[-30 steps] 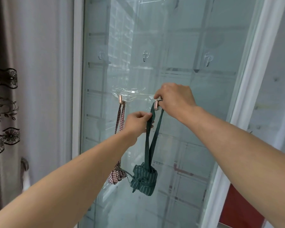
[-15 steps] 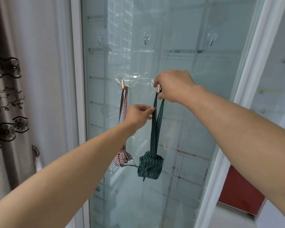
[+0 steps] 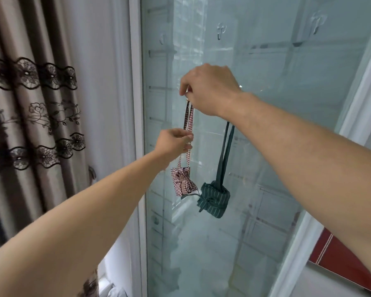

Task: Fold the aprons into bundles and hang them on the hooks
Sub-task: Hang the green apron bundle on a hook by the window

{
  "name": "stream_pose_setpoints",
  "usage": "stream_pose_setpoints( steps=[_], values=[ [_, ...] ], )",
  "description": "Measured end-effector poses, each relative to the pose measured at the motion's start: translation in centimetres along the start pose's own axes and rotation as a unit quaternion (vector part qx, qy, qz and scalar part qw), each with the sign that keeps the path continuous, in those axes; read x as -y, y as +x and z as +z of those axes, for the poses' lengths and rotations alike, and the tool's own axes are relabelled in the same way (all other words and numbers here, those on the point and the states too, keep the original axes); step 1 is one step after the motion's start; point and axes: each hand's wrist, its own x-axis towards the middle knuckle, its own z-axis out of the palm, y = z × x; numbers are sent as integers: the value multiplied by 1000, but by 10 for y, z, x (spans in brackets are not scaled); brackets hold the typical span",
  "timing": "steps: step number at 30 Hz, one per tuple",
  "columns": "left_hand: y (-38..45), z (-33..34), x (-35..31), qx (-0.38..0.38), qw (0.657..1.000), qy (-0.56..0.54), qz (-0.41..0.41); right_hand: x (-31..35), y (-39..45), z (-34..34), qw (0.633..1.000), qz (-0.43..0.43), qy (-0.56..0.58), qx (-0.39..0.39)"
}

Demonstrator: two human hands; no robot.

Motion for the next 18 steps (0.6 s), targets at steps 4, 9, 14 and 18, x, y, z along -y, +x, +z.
stream_pose_setpoints(
  steps=[4, 9, 14, 18],
  values=[
    [-28, -53, 25, -65, 998, 1, -27, 62, -10, 10, 984, -41, 169, 48],
    [-99, -138, 65, -162, 982, 10, -98, 172, -17, 38, 934, -127, 316, 104],
    [-259, -265, 85, -316, 930, 25, -185, 347, -60, 29, 847, -264, 429, 168],
    [-402, -340, 88, -431, 876, 0, -216, 474, -115, -7, 777, -349, 474, 223]
  ],
)
